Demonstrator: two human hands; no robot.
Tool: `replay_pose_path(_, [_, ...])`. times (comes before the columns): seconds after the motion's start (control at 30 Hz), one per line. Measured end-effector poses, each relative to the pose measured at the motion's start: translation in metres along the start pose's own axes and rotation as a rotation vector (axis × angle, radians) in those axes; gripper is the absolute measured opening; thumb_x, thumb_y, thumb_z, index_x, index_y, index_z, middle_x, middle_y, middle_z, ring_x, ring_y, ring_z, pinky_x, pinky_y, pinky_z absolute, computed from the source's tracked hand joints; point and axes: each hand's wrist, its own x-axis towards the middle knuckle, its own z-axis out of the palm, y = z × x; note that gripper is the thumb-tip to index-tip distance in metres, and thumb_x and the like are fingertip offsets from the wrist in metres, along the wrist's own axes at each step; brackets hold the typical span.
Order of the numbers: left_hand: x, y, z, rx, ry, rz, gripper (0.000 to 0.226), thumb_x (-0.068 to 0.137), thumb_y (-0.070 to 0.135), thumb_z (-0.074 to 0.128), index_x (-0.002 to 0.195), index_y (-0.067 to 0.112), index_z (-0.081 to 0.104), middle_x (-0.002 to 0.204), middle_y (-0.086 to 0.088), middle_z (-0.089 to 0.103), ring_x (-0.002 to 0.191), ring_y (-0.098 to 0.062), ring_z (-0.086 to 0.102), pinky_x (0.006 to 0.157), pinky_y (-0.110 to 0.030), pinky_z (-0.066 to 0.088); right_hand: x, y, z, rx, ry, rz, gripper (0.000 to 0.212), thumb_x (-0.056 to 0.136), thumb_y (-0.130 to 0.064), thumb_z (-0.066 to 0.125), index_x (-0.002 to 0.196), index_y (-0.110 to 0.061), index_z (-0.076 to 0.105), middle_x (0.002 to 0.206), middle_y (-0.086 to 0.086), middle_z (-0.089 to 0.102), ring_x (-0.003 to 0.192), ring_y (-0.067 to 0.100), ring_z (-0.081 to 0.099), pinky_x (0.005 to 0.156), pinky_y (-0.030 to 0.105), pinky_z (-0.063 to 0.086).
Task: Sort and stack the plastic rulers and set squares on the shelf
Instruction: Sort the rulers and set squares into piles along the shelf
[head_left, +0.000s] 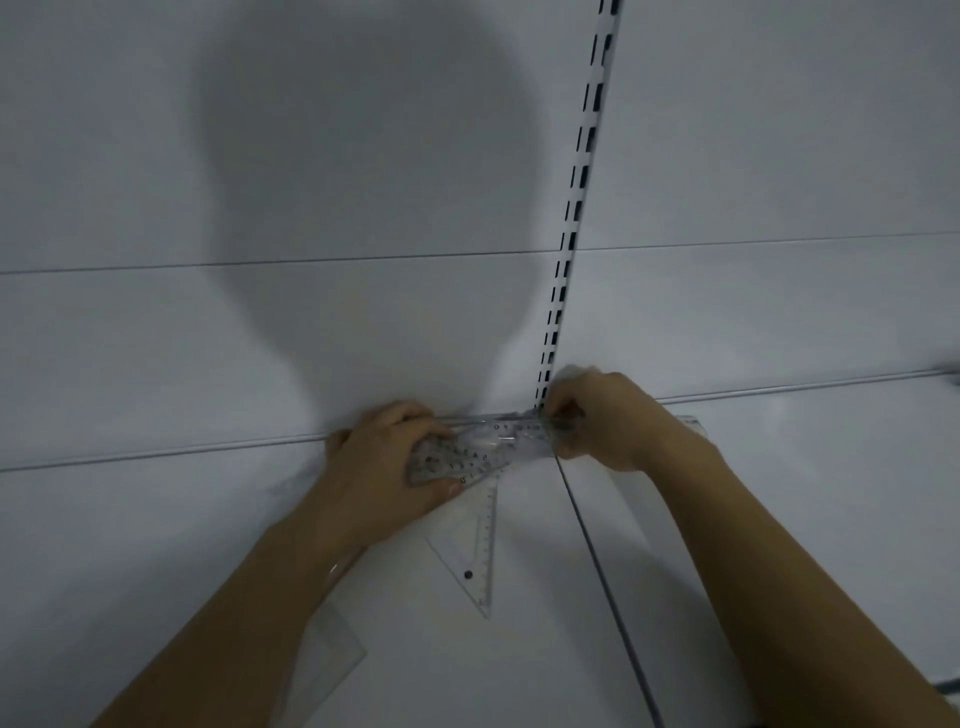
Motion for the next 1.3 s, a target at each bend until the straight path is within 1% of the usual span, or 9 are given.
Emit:
replay_pose_path(0.2, [-0.005, 0.004, 0.001, -0.084, 0.056, 0.024, 0.050, 0.066, 0.068, 0.059, 0.108, 0.042, 0.055, 0.113, 0.027, 0.049, 0.113, -0.003, 0.047, 0.099, -0.041, 0.037, -0.014, 0.014, 0.010, 0.131, 0.121, -0.107, 0.033, 0.071, -0.017, 0.086, 0.095, -0.029, 0.067, 0.109, -0.015, 0.064, 0.097, 0.012, 0.062, 0.089, 0.040, 0.053])
replay_pose_path(0.37, [-0.006, 0.004, 0.004, -0.047, 0.119, 0.017, 0.041, 0.071, 0.061, 0.061, 0.106, 0.043, 0.050, 0.108, 0.026, 0.050, 0.111, -0.005, 0.046, 0.097, -0.038, 0.030, -0.018, 0.012, 0.009, 0.224, 0.167, -0.155, 0.037, 0.067, -0.013, 0.090, 0.097, -0.020, 0.071, 0.109, -0.010, 0.067, 0.097, 0.011, 0.063, 0.089, 0.037, 0.054])
replay_pose_path(0.47, [-0.005, 0.002, 0.005, -0.015, 0.175, 0.033, 0.031, 0.076, 0.055, 0.068, 0.093, 0.039, 0.047, 0.096, 0.023, 0.050, 0.102, -0.009, 0.048, 0.093, -0.039, 0.032, -0.018, 0.006, 0.010, 0.254, 0.184, -0.156, 0.035, 0.070, -0.018, 0.090, 0.096, -0.027, 0.070, 0.105, -0.009, 0.067, 0.094, 0.012, 0.063, 0.087, 0.035, 0.054])
replay_pose_path(0.6, [-0.004, 0.000, 0.002, -0.069, 0.254, 0.030, 0.023, 0.079, 0.047, 0.066, 0.077, 0.033, 0.048, 0.085, 0.018, 0.053, 0.092, -0.013, 0.051, 0.087, -0.045, 0.041, -0.019, 0.002, 0.010, 0.253, 0.178, -0.167, 0.041, 0.073, -0.022, 0.088, 0.094, -0.044, 0.061, 0.104, -0.016, 0.064, 0.095, 0.002, 0.059, 0.084, 0.017, 0.048])
replay_pose_path(0.7, [-0.005, 0.002, -0.004, -0.160, 0.295, 0.065, 0.017, 0.082, 0.043, 0.057, 0.074, 0.031, 0.049, 0.080, 0.015, 0.055, 0.085, -0.014, 0.053, 0.081, -0.044, 0.045, -0.021, -0.002, 0.010, 0.244, 0.179, -0.170, 0.036, 0.077, -0.021, 0.086, 0.096, -0.039, 0.062, 0.099, -0.024, 0.061, 0.096, -0.008, 0.056, 0.078, 0.004, 0.041])
replay_pose_path(0.93, [-0.011, 0.015, -0.012, -0.380, 0.300, 0.040, 0.031, 0.098, 0.035, 0.052, 0.070, 0.022, 0.047, 0.061, 0.006, 0.060, 0.055, -0.008, 0.055, 0.053, -0.026, 0.045, -0.020, -0.003, 0.010, 0.256, 0.269, -0.205, 0.028, 0.079, -0.027, 0.084, 0.101, -0.025, 0.067, 0.099, -0.013, 0.066, 0.092, 0.003, 0.062, 0.078, 0.020, 0.051])
replay_pose_path(1.03, [-0.014, 0.026, -0.015, -0.535, 0.282, 0.014, 0.024, 0.103, 0.027, 0.046, 0.079, 0.022, 0.049, 0.068, 0.006, 0.070, 0.049, -0.011, 0.062, 0.048, -0.019, 0.045, -0.022, -0.009, 0.008, 0.296, 0.336, -0.182, 0.032, 0.078, -0.032, 0.084, 0.104, -0.026, 0.066, 0.093, -0.014, 0.063, 0.079, 0.004, 0.062, 0.067, 0.016, 0.051])
replay_pose_path(1.17, [-0.020, 0.029, -0.010, -0.592, 0.236, -0.032, 0.029, 0.102, 0.044, 0.040, 0.080, 0.027, 0.047, 0.056, 0.008, 0.055, 0.046, -0.011, 0.045, 0.048, -0.033, 0.040, -0.031, -0.015, -0.009, 0.283, 0.400, -0.103, 0.039, 0.077, -0.041, 0.083, 0.110, -0.027, 0.066, 0.088, -0.018, 0.058, 0.073, -0.014, 0.055, 0.062, 0.006, 0.041])
replay_pose_path(1.3, [-0.024, 0.049, -0.016, -0.719, 0.164, -0.155, 0.037, 0.097, 0.058, 0.038, 0.070, 0.033, 0.042, 0.058, 0.013, 0.039, 0.055, -0.014, 0.033, 0.059, -0.038, 0.029, -0.062, -0.008, -0.028, 0.373, 0.450, -0.043, 0.037, 0.081, -0.040, 0.081, 0.113, -0.026, 0.068, 0.092, -0.014, 0.063, 0.068, -0.012, 0.056, 0.061, 0.005, 0.040])
